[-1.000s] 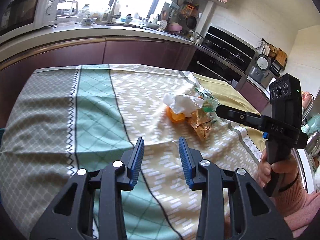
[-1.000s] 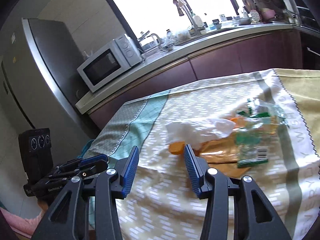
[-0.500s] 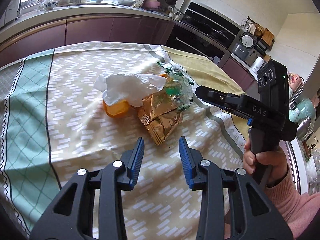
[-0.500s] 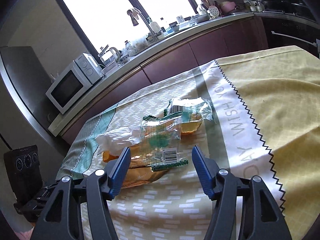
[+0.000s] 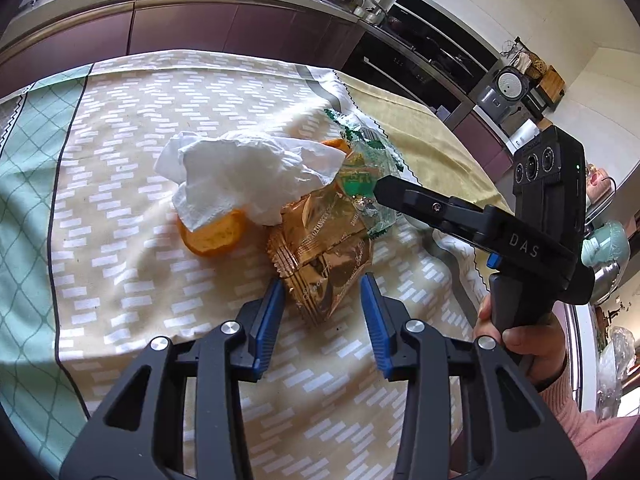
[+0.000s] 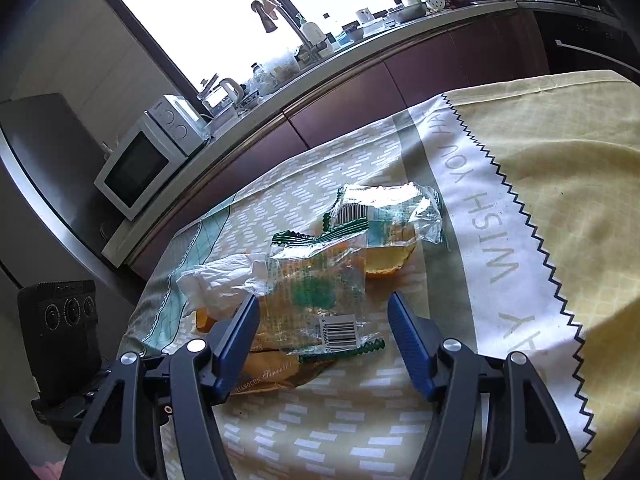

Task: Collect trash
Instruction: 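Grasp the gold foil wrapper with the left tool while the right tool grasps the clear plastic wrapper, then carry both wrappers over the teal bin and open both tools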

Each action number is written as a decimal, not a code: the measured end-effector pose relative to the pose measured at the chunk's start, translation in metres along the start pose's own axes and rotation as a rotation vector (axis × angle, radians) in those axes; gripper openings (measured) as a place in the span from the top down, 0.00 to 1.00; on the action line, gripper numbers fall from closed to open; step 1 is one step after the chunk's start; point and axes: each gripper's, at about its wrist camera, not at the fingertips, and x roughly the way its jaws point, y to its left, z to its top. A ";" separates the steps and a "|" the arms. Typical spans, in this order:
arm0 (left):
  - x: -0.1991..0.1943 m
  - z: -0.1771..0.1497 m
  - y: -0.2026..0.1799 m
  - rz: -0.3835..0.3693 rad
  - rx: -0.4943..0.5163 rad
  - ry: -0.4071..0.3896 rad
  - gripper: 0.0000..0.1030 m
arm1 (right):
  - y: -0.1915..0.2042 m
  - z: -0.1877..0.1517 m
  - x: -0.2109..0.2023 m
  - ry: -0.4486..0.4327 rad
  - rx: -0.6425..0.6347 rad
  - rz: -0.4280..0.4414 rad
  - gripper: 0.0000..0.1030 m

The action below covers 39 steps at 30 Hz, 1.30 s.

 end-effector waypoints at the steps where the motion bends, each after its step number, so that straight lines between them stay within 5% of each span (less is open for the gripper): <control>1: 0.002 0.001 0.001 -0.002 -0.006 0.006 0.70 | -0.001 0.000 0.000 0.005 0.005 0.007 0.46; 8: 0.000 -0.002 0.001 -0.024 -0.002 -0.006 0.85 | -0.003 -0.004 -0.007 -0.005 0.013 0.023 0.64; 23: -0.044 -0.023 -0.011 -0.041 0.081 -0.077 0.96 | 0.012 -0.016 -0.044 -0.064 -0.010 0.055 0.65; 39: -0.134 -0.063 0.008 -0.049 0.076 -0.207 0.97 | 0.090 -0.023 -0.032 -0.036 -0.157 0.168 0.65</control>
